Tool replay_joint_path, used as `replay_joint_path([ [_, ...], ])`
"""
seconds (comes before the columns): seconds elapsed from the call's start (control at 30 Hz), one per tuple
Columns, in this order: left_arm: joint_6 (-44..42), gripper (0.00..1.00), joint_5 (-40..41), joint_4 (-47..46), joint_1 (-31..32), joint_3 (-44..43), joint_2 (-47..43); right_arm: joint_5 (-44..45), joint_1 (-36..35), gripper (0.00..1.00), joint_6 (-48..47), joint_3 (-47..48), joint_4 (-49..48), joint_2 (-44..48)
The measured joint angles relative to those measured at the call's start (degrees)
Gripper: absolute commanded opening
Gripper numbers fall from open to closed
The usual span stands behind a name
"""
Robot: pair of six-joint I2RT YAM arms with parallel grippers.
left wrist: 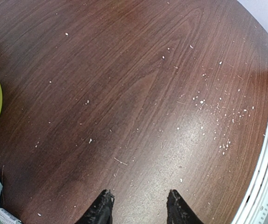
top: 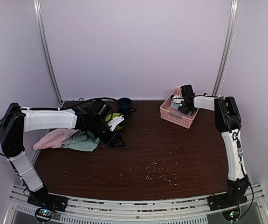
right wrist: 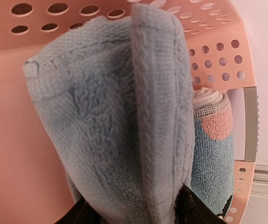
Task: Roll the towels
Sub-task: Place the towel in the bin.
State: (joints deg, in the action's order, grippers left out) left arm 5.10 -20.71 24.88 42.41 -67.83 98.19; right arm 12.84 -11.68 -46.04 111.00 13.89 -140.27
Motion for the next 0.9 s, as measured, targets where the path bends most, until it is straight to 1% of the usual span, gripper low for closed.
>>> replay_joint_path([
  [0.33, -0.02, 0.42, -0.13, -0.83, 0.00, 0.50, 0.00, -0.35, 0.61, 0.80, 1.29, -1.55, 1.03, 1.97],
  [0.43, -0.02, 0.42, -0.11, -0.87, 0.00, 1.11, 0.00, -0.76, 0.83, 0.84, 1.46, -1.79, 1.79, 2.62],
  [0.7, -0.02, 0.42, -0.09, -0.87, 0.00, 1.92, -0.15, -2.84, 1.03, 0.87, 1.51, -1.88, 3.91, 3.34],
  [0.73, -0.04, 0.42, -0.09, -0.87, 0.00, 1.92, -0.22, -3.30, 1.07, 0.88, 1.66, -1.88, 4.39, 3.52],
  [0.77, -0.04, 0.42, -0.09, -0.87, 0.00, 1.92, -0.26, -3.80, 1.07, 0.99, 1.95, -1.88, 4.92, 3.72],
  [0.9, -0.07, 0.42, -0.09, -0.87, 0.00, 1.92, -0.28, -5.81, 1.11, 1.00, 3.13, -1.88, 7.08, 4.31],
])
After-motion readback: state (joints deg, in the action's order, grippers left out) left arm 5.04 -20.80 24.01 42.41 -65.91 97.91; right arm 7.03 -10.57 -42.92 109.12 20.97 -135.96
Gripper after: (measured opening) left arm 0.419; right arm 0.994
